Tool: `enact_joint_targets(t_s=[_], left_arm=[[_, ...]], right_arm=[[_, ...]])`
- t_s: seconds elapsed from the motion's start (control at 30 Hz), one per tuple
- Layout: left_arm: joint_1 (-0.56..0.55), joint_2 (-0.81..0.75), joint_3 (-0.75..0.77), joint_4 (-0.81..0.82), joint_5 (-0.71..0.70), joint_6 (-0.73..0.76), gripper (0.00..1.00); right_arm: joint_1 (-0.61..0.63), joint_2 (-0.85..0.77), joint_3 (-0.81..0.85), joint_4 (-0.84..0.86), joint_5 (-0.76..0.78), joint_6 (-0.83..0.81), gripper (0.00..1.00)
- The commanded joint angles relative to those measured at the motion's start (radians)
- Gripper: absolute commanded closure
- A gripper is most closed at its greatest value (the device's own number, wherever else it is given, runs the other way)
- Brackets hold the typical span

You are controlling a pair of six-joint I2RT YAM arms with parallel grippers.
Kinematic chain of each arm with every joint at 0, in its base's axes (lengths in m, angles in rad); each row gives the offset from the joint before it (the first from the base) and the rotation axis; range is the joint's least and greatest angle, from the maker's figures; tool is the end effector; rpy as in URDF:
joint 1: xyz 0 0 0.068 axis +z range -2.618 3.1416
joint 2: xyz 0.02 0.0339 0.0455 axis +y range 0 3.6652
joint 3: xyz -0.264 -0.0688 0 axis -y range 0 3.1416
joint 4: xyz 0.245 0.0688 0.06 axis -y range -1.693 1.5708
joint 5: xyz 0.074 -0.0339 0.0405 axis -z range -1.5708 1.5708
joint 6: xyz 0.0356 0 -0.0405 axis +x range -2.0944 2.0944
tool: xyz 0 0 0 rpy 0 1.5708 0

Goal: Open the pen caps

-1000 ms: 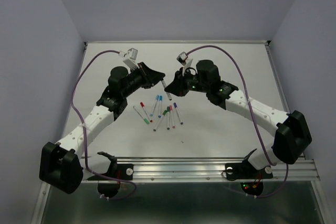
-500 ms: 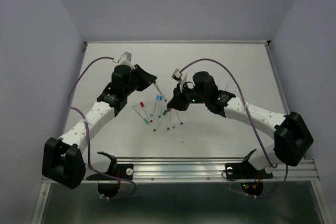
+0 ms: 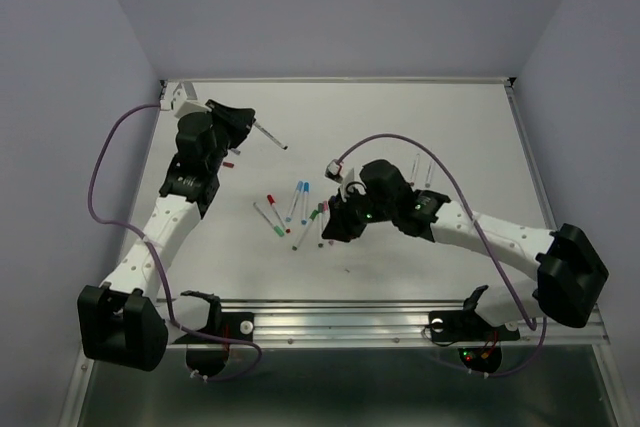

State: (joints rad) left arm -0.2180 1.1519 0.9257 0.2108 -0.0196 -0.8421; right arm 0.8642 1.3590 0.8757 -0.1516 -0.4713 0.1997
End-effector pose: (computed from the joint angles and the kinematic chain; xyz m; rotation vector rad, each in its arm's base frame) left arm 0.2681 -0.0587 0.3565 -0.5204 1.5614 -0.8054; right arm 0.1789 0.2344 0.2482 -1.0299 2.1158 1.0822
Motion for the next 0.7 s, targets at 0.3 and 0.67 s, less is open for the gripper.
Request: enact_joint_targets(t_s=[0.3, 0.67], left_arm=[[-0.127, -0.089, -0.111, 0.070, 0.162, -0.028, 1.00], [-0.164, -0.109, -0.114, 0.065, 0.133, -0.045, 1.00]], right_arm=[[-0.044, 0.193, 0.498, 0.047, 0.267, -0.140, 0.25], [-0.053, 0.348, 0.655, 0.024, 0.247, -0.141, 0.99]])
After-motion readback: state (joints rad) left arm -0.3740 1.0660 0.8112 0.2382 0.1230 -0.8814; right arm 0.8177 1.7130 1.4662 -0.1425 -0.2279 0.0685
